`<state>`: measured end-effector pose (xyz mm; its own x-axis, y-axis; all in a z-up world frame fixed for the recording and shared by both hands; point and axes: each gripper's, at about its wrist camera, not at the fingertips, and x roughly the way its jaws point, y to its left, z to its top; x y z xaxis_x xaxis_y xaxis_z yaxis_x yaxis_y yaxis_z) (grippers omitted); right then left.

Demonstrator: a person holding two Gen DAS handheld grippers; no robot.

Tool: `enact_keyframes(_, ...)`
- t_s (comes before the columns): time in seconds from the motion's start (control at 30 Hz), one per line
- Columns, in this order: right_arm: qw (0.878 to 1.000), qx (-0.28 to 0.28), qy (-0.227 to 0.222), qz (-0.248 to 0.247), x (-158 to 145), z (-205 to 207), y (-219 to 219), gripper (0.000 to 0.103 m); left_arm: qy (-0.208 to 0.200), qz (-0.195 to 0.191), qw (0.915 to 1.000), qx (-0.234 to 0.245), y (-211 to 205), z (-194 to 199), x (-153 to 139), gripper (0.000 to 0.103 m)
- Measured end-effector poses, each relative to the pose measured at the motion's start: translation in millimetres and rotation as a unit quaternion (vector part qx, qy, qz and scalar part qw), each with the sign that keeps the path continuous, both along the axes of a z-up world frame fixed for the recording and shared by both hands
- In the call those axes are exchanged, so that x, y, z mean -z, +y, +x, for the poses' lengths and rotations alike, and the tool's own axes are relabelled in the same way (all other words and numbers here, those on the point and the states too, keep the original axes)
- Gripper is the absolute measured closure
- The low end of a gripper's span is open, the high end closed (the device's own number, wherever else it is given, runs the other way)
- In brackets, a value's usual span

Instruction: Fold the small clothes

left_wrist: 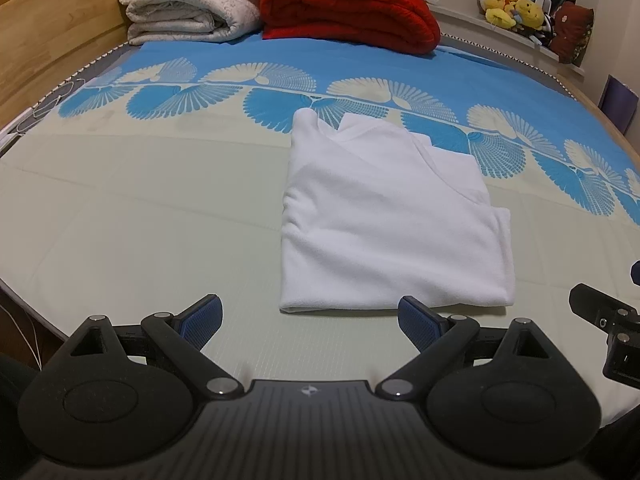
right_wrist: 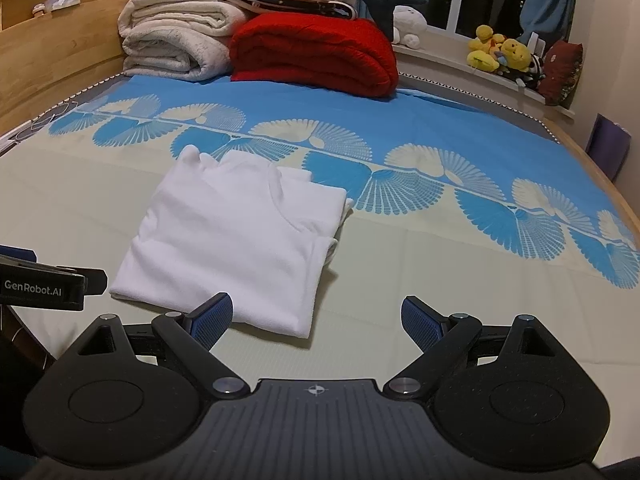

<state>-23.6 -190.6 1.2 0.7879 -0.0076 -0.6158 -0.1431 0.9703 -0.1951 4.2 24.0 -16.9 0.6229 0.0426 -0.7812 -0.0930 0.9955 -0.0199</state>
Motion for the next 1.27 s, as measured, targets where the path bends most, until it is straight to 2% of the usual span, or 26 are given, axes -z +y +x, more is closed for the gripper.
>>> enact_keyframes(1.27, 1.0, 0.001, 0.0, -0.001, -0.3, 0.6, 3.1, 0.011, 0.002, -0.001, 1.0, -0.004, 0.7, -1.0, 1.9, 0.006)
